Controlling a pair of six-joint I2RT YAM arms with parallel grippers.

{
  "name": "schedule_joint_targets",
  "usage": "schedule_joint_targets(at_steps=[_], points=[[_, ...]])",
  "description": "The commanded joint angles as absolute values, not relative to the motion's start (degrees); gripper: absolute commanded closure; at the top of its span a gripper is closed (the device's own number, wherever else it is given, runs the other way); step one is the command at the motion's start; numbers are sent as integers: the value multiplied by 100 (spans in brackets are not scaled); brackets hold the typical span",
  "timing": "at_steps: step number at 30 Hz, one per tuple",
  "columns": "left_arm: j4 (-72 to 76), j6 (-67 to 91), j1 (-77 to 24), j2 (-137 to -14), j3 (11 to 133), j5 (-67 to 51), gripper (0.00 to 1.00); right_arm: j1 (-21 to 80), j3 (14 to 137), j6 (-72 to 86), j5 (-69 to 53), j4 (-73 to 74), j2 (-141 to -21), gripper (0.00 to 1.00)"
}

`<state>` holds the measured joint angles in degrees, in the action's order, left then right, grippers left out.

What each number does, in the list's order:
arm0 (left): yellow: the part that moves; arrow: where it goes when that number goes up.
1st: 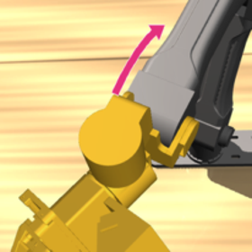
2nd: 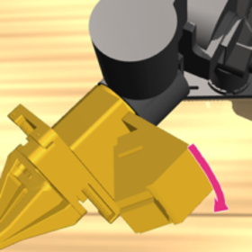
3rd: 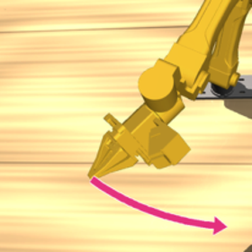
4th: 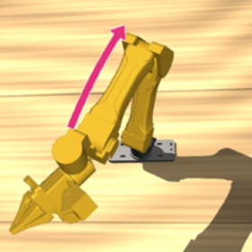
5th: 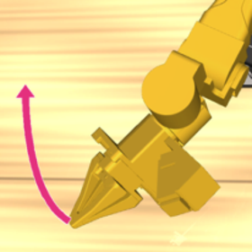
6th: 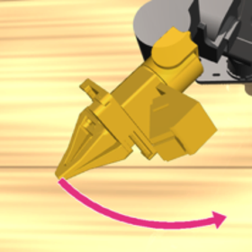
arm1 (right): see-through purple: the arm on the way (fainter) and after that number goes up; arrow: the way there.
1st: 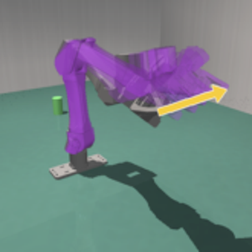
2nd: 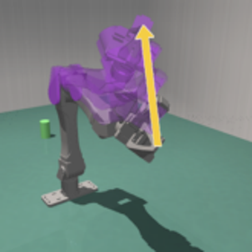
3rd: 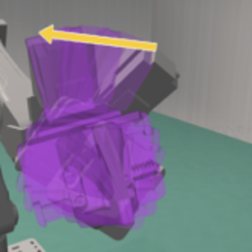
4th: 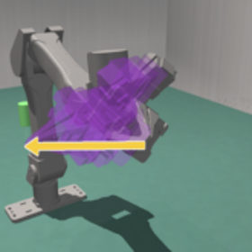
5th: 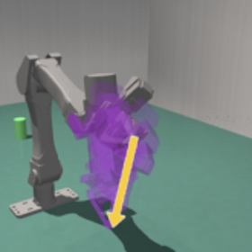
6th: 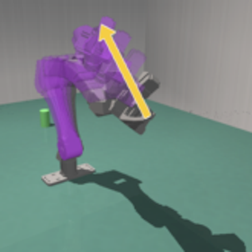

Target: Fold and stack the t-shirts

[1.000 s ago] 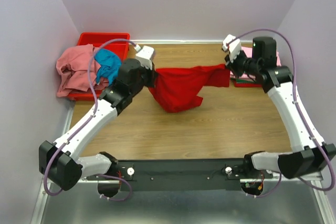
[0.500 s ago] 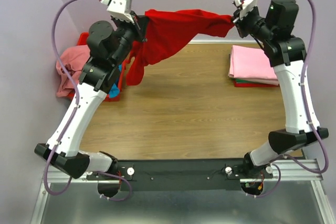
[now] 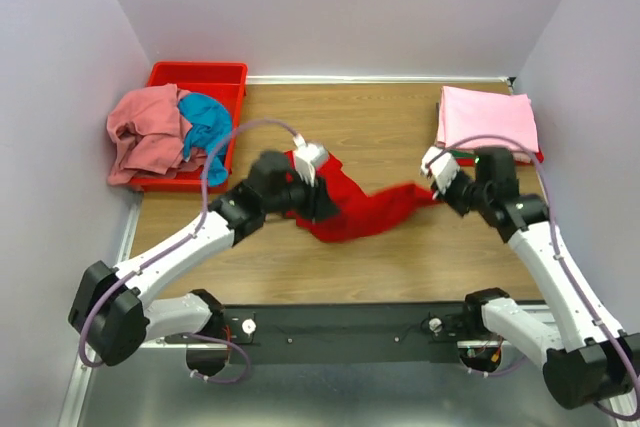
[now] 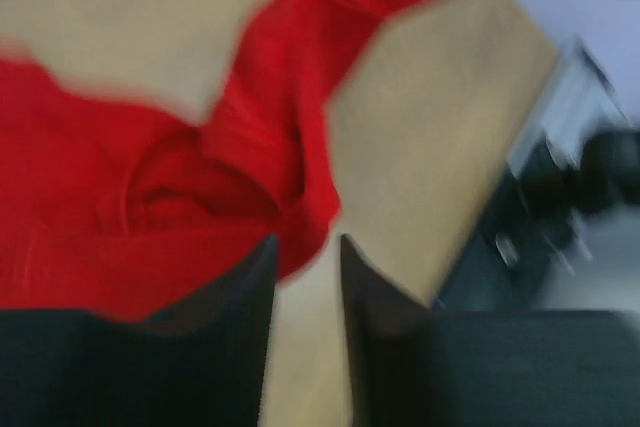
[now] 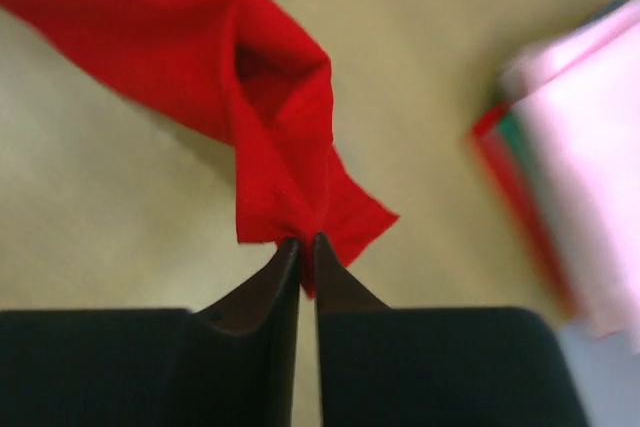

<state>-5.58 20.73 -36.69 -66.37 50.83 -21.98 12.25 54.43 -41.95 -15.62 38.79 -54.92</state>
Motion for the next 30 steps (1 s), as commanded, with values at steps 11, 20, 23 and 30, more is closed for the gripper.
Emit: schedule_joint_targets(at_steps=[11,20,23,30], points=[[-2065,3147,-4782,-5511,4684,-762,19,1187,4332,-3982,-1526,4386,-4955,18],[-1152,3375,-3753,-5863,4298,-159,19,1343,5677,-3718,-4594,4447,-7125,2],[-1029,3690,-3735,-5424,3817,-106,20,1886,6150,-3718,-4274,4421,-7812,7],[-598,4763,-3718,-4097,2446,-439,23,2953,6977,-3604,-3182,4254,-9174,14]])
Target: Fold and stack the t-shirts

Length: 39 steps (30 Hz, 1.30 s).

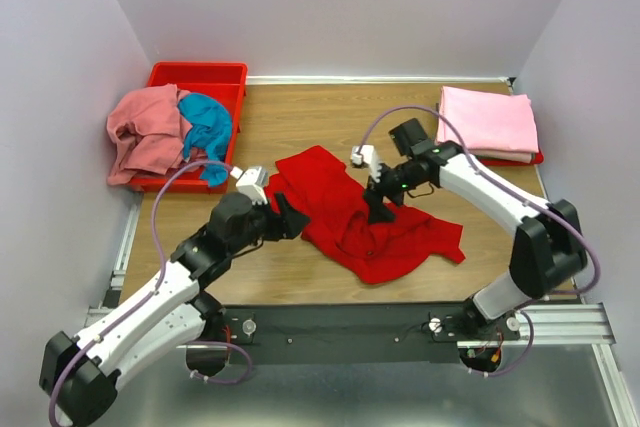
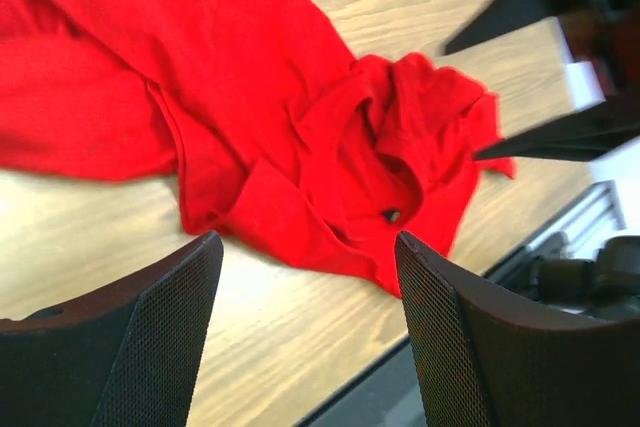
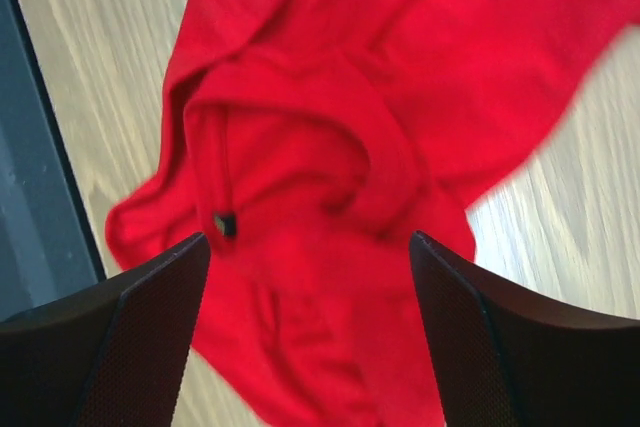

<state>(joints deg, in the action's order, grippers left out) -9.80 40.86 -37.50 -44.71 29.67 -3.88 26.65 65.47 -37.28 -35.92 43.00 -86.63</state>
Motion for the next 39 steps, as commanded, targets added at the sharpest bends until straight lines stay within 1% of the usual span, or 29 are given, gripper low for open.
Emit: schedule_joint_targets(at_steps=[1,6,14,17,18,20,21,23,24,26,27,29,30,33,39], points=[[-580,4833,-3709,-3913,2348,-474,24,3005,7039,-3604,-3121,4237,-9298,14],[-589,5010,-3709,-3648,2092,-554,24,3462,7330,-3525,-2629,4113,-9984,18],[-571,4799,-3709,-3990,2171,-650,24,3568,7435,-3349,-2092,3841,-10503,25],[-510,4790,-3709,-3964,2127,-703,25,3568,7497,-3296,-1995,3806,-10626,31],[-518,4799,-3709,-3929,2092,-694,25,3568,7506,-3270,-2039,3814,-10643,35],[-510,4808,-3709,-3824,2066,-694,25,3568,7515,-3235,-2092,3814,-10661,40],[-518,4816,-3709,-3788,2031,-694,25,3568,7523,-3226,-2092,3814,-10670,45],[-510,4860,-3709,-3674,1995,-712,26,3568,7541,-3208,-2057,3814,-10670,52],[-501,4869,-3700,-3656,1978,-729,27,3568,7558,-3199,-2022,3823,-10661,60],[-510,4869,-3709,-3612,1978,-721,27,3568,7594,-3164,-2013,3823,-10644,68],[-501,4878,-3709,-3612,1978,-729,27,3568,7611,-3155,-2013,3832,-10591,76],[-501,4878,-3709,-3612,1978,-721,27,3568,7629,-3138,-2021,3832,-10530,83],[-510,4861,-3709,-3612,1986,-729,27,3568,7629,-3129,-2004,3832,-10460,90],[-501,4860,-3700,-3604,1986,-738,27,3568,7568,-3138,-1952,3832,-10293,100],[-492,4852,-3709,-3586,1986,-729,27,3516,7427,-3173,-1837,3823,-9888,100]])
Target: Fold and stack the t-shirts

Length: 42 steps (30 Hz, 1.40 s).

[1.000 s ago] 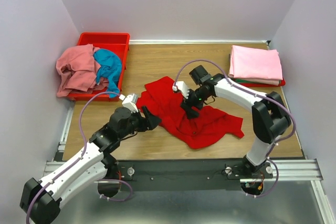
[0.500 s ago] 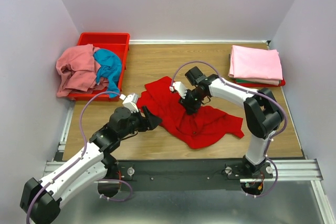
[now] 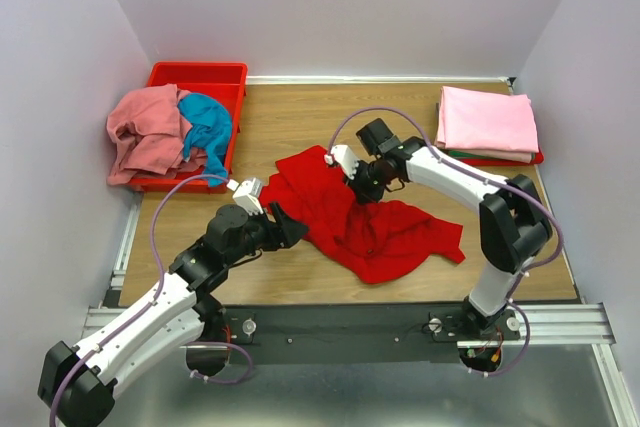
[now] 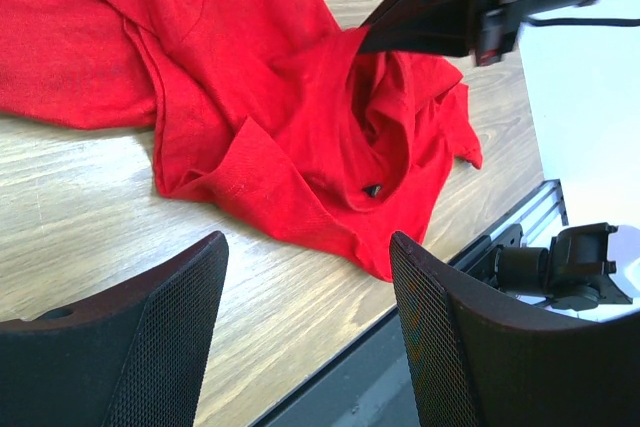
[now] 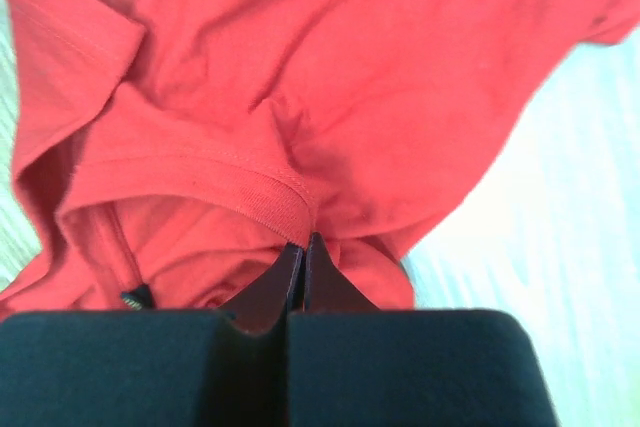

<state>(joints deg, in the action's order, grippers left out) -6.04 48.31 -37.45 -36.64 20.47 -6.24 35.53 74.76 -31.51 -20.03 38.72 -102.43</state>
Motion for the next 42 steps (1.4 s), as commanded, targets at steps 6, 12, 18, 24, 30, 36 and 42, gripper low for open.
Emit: schedule_joint_targets(at_steps=[6,12,18,24,30,36,42], points=[[-501,4843,-3709,-3551,1995,-738,27,3226,7462,-3173,-1881,3823,-9694,99],[-501,4834,-3700,-3551,2004,-729,27,2962,7471,-3190,-1925,3832,-9572,100],[-492,4816,-3700,-3542,2013,-738,27,2602,7567,-3173,-1951,3832,-9466,100],[-483,4773,-3709,-3551,2056,-730,27,2136,7883,-3112,-1820,3823,-9422,99],[-483,4720,-3700,-3595,2118,-729,27,1724,8252,-2848,-1609,3806,-9650,100],[-483,4693,-3700,-3577,2127,-721,27,1389,8542,-2558,-1512,3762,-9949,100],[-492,4667,-3700,-3595,2153,-721,27,1126,8859,-2417,-1485,3753,-10204,100]])
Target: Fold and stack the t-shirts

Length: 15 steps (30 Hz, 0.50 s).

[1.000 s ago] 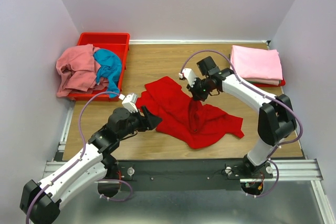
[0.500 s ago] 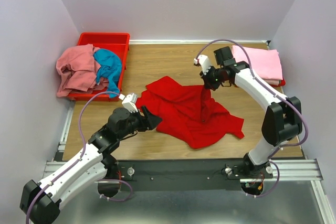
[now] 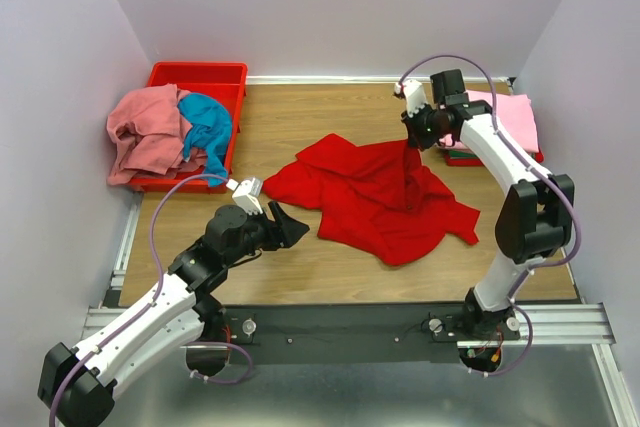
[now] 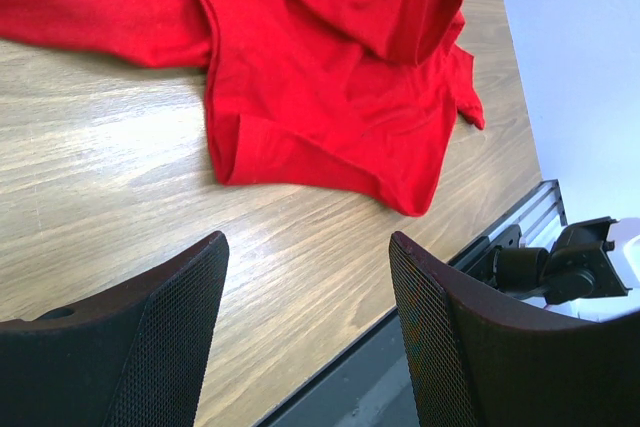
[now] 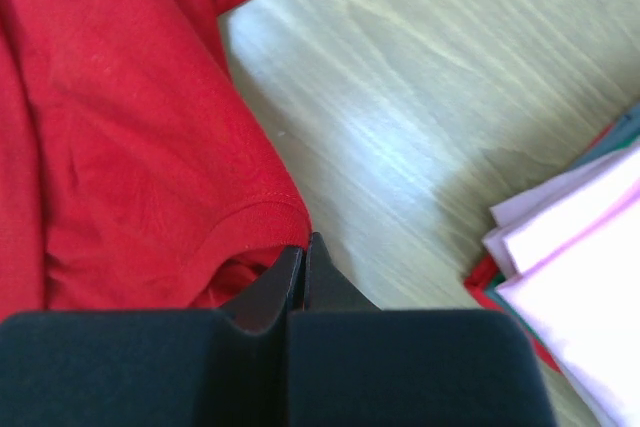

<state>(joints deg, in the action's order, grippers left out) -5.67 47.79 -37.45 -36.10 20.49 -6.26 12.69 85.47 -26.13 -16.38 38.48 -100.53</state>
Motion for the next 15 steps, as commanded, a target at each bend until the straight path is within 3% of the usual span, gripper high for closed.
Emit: schedule_joint_targets(at_steps=[1,15], points=[[-501,4658,-3709,-3612,2162,-729,27,1090,8894,-2417,-1494,3744,-10213,100],[-527,4614,-3709,-3621,2215,-712,27,826,9132,-2417,-1529,3753,-10485,99]])
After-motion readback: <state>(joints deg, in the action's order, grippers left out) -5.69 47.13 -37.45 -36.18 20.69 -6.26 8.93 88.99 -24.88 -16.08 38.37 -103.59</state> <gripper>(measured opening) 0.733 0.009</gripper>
